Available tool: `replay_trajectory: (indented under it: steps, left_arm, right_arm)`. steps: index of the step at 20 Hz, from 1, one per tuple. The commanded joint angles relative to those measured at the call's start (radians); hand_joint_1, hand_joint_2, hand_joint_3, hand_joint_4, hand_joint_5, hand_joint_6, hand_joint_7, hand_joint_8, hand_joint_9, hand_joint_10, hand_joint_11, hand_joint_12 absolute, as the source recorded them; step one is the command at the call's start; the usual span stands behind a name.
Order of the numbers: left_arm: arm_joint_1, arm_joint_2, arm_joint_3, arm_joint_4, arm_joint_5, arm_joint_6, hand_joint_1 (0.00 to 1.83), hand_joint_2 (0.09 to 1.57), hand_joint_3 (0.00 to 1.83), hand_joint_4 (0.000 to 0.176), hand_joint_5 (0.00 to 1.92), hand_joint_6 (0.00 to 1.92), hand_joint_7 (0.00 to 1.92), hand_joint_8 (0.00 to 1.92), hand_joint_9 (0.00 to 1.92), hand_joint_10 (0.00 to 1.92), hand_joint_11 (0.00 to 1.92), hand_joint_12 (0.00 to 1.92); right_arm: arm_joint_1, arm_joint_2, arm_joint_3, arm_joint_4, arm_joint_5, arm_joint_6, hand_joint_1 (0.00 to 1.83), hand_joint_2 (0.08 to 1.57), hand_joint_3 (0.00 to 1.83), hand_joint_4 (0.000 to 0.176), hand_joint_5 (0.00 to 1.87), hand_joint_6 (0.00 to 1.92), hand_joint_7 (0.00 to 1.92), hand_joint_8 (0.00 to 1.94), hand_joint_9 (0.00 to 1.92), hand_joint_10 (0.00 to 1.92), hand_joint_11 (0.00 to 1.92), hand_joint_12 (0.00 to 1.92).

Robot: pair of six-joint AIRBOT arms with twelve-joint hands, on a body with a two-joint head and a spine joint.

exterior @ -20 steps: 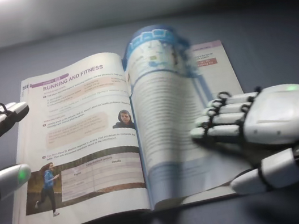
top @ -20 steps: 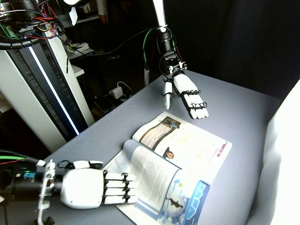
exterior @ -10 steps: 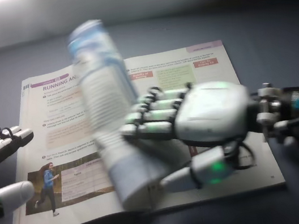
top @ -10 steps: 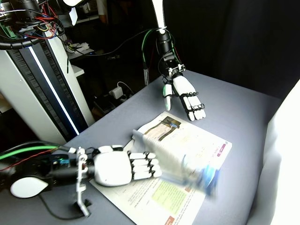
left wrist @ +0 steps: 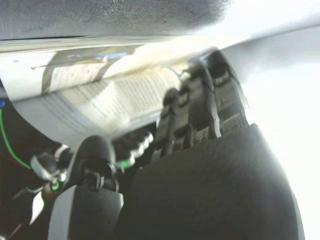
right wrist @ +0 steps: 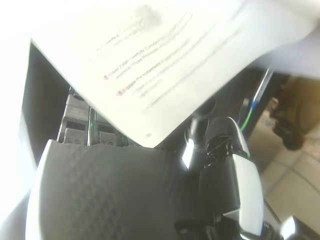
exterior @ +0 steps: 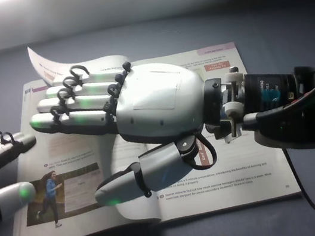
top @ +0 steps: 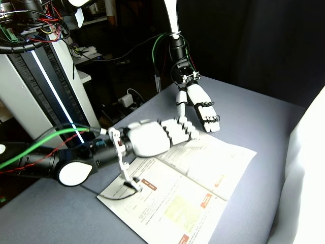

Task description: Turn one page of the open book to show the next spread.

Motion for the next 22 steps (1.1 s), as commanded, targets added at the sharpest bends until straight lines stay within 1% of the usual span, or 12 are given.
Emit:
replay_trajectory:
  steps: [1,2,6,7,8,9,12,13,14,16,17,22]
  left_arm:
    - [-0.003,-0.014,0.007,-0.018,-0.096,0.001,0.52,1.43,0.00,0.000,0.46,0.08,0.28,0.01,0.10,0.02,0.01,0.01]
    - [-0.006,-0.014,0.008,-0.019,-0.101,0.001,0.65,1.37,0.02,0.000,0.52,0.02,0.32,0.01,0.17,0.01,0.00,0.27]
    - [-0.008,-0.013,0.007,-0.029,-0.117,0.001,0.32,1.46,0.04,0.000,0.31,0.01,0.15,0.01,0.01,0.00,0.00,0.00]
    - [-0.008,-0.011,0.004,-0.033,-0.120,0.001,0.04,1.51,0.00,0.000,0.17,0.00,0.13,0.01,0.20,0.00,0.00,0.66]
    - [-0.008,-0.007,0.001,-0.037,-0.126,0.001,0.04,1.51,0.00,0.000,0.17,0.00,0.13,0.01,0.20,0.00,0.00,0.66]
    - [-0.008,-0.001,-0.004,-0.043,-0.131,0.003,0.30,1.33,0.00,0.028,0.04,0.01,0.01,0.00,0.03,0.00,0.00,0.11]
    - [-0.005,0.031,-0.031,-0.071,-0.156,0.041,0.22,1.34,0.01,0.000,0.00,0.00,0.00,0.00,0.00,0.00,0.00,0.00]
    - [-0.001,0.043,-0.039,-0.081,-0.168,0.052,0.22,1.34,0.01,0.000,0.00,0.00,0.00,0.00,0.00,0.00,0.00,0.00]
    - [0.005,0.056,-0.046,-0.092,-0.181,0.059,0.26,1.32,0.00,0.000,0.00,0.00,0.00,0.00,0.00,0.00,0.00,0.00]
    - [0.020,0.082,-0.062,-0.116,-0.218,0.074,0.34,1.30,0.00,0.000,0.00,0.00,0.00,0.00,0.00,0.00,0.00,0.00]
    - [0.025,0.093,-0.068,-0.122,-0.240,0.077,0.32,1.29,0.00,0.000,0.00,0.00,0.00,0.00,0.00,0.00,0.00,0.00]
    - [0.011,0.117,-0.079,-0.100,-0.327,0.084,0.25,1.29,0.00,0.016,0.00,0.00,0.00,0.00,0.00,0.00,0.00,0.00]
  right_arm:
    - [0.017,0.003,-0.005,0.004,0.145,0.025,0.00,1.13,0.00,0.006,0.00,0.00,0.00,0.00,0.00,0.00,0.00,0.00]
    - [0.032,0.004,-0.015,-0.028,0.193,0.049,0.00,1.14,0.00,0.005,0.00,0.00,0.00,0.00,0.00,0.00,0.00,0.00]
    - [0.052,0.079,-0.077,-0.058,0.307,0.056,0.00,1.13,0.00,0.005,0.00,0.00,0.00,0.00,0.00,0.00,0.00,0.00]
    - [0.052,0.101,-0.090,-0.058,0.321,0.056,0.00,1.14,0.00,0.007,0.00,0.00,0.00,0.00,0.00,0.00,0.00,0.00]
    - [0.052,0.128,-0.102,-0.059,0.327,0.056,0.00,1.14,0.00,0.007,0.00,0.00,0.00,0.00,0.00,0.00,0.00,0.00]
    - [0.052,0.161,-0.116,-0.057,0.330,0.051,0.00,1.15,0.00,0.015,0.00,0.00,0.00,0.00,0.00,0.00,0.00,0.00]
    - [0.048,0.246,-0.165,-0.021,0.329,0.007,0.00,1.15,0.00,0.015,0.00,0.00,0.00,0.00,0.00,0.00,0.00,0.00]
    - [0.035,0.287,-0.180,-0.003,0.327,-0.007,0.05,1.11,0.00,0.073,0.00,0.00,0.00,0.00,0.00,0.00,0.00,0.00]
    - [0.016,0.325,-0.195,0.024,0.324,-0.031,0.06,1.18,0.01,0.022,0.00,0.00,0.00,0.00,0.00,0.00,0.00,0.00]
    - [-0.030,0.409,-0.232,0.090,0.317,-0.098,0.00,1.12,0.00,0.055,0.00,0.00,0.00,0.00,0.00,0.00,0.00,0.00]
    - [-0.052,0.444,-0.248,0.127,0.313,-0.128,0.00,1.13,0.00,0.000,0.00,0.00,0.00,0.00,0.00,0.00,0.00,0.00]
    - [-0.176,0.574,-0.309,0.323,0.296,-0.259,0.00,1.22,0.03,0.000,0.00,0.00,0.00,0.00,0.00,0.00,0.00,0.00]
